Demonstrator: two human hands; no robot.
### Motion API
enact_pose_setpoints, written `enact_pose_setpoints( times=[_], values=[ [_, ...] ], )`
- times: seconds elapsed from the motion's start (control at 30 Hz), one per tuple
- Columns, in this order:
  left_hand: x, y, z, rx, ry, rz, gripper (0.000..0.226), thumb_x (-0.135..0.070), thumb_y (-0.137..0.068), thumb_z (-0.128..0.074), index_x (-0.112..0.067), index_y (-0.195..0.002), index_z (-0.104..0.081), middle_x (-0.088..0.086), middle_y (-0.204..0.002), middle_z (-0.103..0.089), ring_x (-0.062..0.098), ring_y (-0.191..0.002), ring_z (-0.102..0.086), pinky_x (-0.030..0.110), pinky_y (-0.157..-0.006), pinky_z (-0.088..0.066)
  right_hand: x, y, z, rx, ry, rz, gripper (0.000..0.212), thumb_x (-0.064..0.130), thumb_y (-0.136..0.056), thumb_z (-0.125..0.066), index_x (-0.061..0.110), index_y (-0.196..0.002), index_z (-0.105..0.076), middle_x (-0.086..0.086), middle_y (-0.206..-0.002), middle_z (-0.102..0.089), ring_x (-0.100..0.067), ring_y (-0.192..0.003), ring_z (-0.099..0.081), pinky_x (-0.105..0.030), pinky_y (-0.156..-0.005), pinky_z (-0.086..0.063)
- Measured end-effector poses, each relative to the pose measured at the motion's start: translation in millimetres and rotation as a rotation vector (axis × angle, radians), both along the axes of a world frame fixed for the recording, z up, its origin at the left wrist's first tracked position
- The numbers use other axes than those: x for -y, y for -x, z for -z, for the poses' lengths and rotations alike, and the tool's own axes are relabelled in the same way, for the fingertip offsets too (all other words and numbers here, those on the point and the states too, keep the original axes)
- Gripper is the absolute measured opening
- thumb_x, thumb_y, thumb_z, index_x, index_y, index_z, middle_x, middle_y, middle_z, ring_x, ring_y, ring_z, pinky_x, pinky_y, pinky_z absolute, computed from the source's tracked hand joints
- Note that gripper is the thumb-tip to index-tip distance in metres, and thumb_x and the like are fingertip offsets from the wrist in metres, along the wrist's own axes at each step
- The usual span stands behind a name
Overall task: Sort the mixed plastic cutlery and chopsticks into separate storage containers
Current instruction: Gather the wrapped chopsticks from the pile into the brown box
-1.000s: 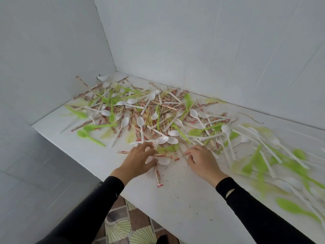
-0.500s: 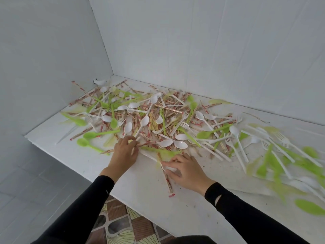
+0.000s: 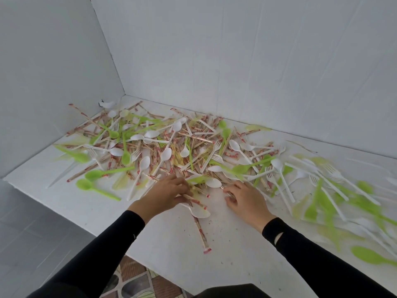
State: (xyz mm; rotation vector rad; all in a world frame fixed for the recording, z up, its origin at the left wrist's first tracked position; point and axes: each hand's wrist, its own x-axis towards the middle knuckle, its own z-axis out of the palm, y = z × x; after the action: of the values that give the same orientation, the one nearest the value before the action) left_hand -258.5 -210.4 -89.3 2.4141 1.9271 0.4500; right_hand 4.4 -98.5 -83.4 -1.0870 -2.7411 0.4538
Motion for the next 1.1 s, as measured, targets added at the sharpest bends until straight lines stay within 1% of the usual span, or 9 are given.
enact_pose_setpoints(
  times=[0.1, 0.2, 0.3, 0.47, 0.67, 0.77, 0.9, 0.97, 1.1],
  values=[
    [-6, -4, 2, 0.061, 0.017, -0.048, 0.033, -0.049, -0.086, -0.055, -0.029, -0.101, -0.076, -0.005, -0.101, -0.067, 0.022, -0.085, -0.062, 0.035, -0.070, -0.052, -9, -5, -3, -0.002, 0.001, 0.006, 0.029, 0.019, -0.095, -0.053, 0.023, -0.122, -0.062, 0.005, -0.114, -0.061, -0.017, -0.104, -0.054, -0.026, -0.077, -0.040],
    [-16, -16, -2, 0.257, -0.013, -0.090, 0.023, -0.020, -0.085, -0.070, -0.019, -0.107, -0.073, -0.001, -0.100, -0.064, 0.017, -0.086, -0.062, 0.027, -0.075, -0.049, -15, -14, -5, -0.049, 0.055, 0.035, 0.029, 0.018, -0.090, -0.056, 0.022, -0.119, -0.063, 0.012, -0.095, -0.056, -0.011, -0.088, -0.051, -0.024, -0.071, -0.036],
    [-36, -34, -12, 0.355, -0.090, -0.114, 0.024, -0.017, -0.087, -0.069, -0.015, -0.111, -0.066, -0.005, -0.101, -0.062, 0.004, -0.085, -0.055, 0.019, -0.074, -0.047, -22, -26, -18, -0.316, 0.180, 0.109, 0.026, 0.014, -0.088, -0.062, 0.023, -0.112, -0.064, 0.014, -0.086, -0.055, -0.006, -0.079, -0.055, -0.016, -0.070, -0.045],
    [-79, -78, -29, 0.438, -0.137, -0.029, 0.036, -0.044, -0.089, -0.061, -0.013, -0.108, -0.065, -0.010, -0.102, -0.056, 0.001, -0.088, -0.051, 0.008, -0.079, -0.042, -28, -30, -65, -0.711, 0.330, 0.171, 0.026, 0.008, -0.088, -0.068, 0.026, -0.107, -0.064, 0.008, -0.086, -0.063, -0.008, -0.079, -0.059, -0.019, -0.069, -0.051],
    [-127, -105, -33, 0.406, -0.148, -0.013, 0.028, -0.032, -0.094, -0.057, -0.006, -0.092, -0.067, 0.000, -0.089, -0.060, 0.009, -0.080, -0.044, 0.015, -0.075, -0.031, -61, -52, -94, -0.904, 0.425, 0.288, 0.018, 0.029, -0.102, -0.050, 0.024, -0.110, -0.066, 0.009, -0.096, -0.069, -0.008, -0.079, -0.064, -0.023, -0.070, -0.053],
    [-142, -104, -46, 0.586, -0.010, -0.091, 0.028, -0.028, -0.103, -0.048, -0.009, -0.094, -0.067, -0.005, -0.084, -0.066, 0.004, -0.074, -0.057, 0.010, -0.072, -0.039, -90, -62, -85, -0.762, 0.399, 0.409, 0.029, 0.034, -0.105, -0.039, 0.024, -0.110, -0.066, 0.011, -0.099, -0.068, -0.005, -0.085, -0.062, -0.024, -0.074, -0.047],
    [-160, -103, -58, 0.776, 0.085, -0.180, 0.022, -0.028, -0.105, -0.041, -0.020, -0.090, -0.056, -0.008, -0.061, -0.057, -0.001, -0.051, -0.056, 0.022, -0.054, -0.048, -124, -53, -53, -0.329, 0.318, 0.284, 0.034, 0.019, -0.104, -0.039, 0.019, -0.129, -0.062, 0.003, -0.135, -0.057, -0.013, -0.124, -0.050, -0.022, -0.098, -0.040],
    [-168, -102, -60, 0.740, 0.059, -0.225, 0.021, -0.028, -0.103, -0.048, -0.018, -0.085, -0.053, -0.007, -0.058, -0.047, -0.002, -0.046, -0.049, 0.018, -0.048, -0.039, -133, -41, -40, -0.143, 0.282, 0.191, 0.041, 0.018, -0.105, -0.035, 0.018, -0.143, -0.050, 0.000, -0.152, -0.042, -0.017, -0.141, -0.034, -0.030, -0.115, -0.027],
    [-180, -96, -47, 0.636, 0.079, -0.256, 0.034, -0.036, -0.097, -0.058, -0.004, -0.083, -0.056, -0.002, -0.057, -0.041, 0.008, -0.048, -0.035, 0.020, -0.048, -0.030, -136, -33, -19, 0.067, 0.149, 0.095, 0.048, 0.039, -0.107, -0.026, 0.029, -0.154, -0.029, 0.001, -0.163, -0.019, -0.019, -0.150, -0.014, -0.037, -0.121, -0.006]
  ],
)
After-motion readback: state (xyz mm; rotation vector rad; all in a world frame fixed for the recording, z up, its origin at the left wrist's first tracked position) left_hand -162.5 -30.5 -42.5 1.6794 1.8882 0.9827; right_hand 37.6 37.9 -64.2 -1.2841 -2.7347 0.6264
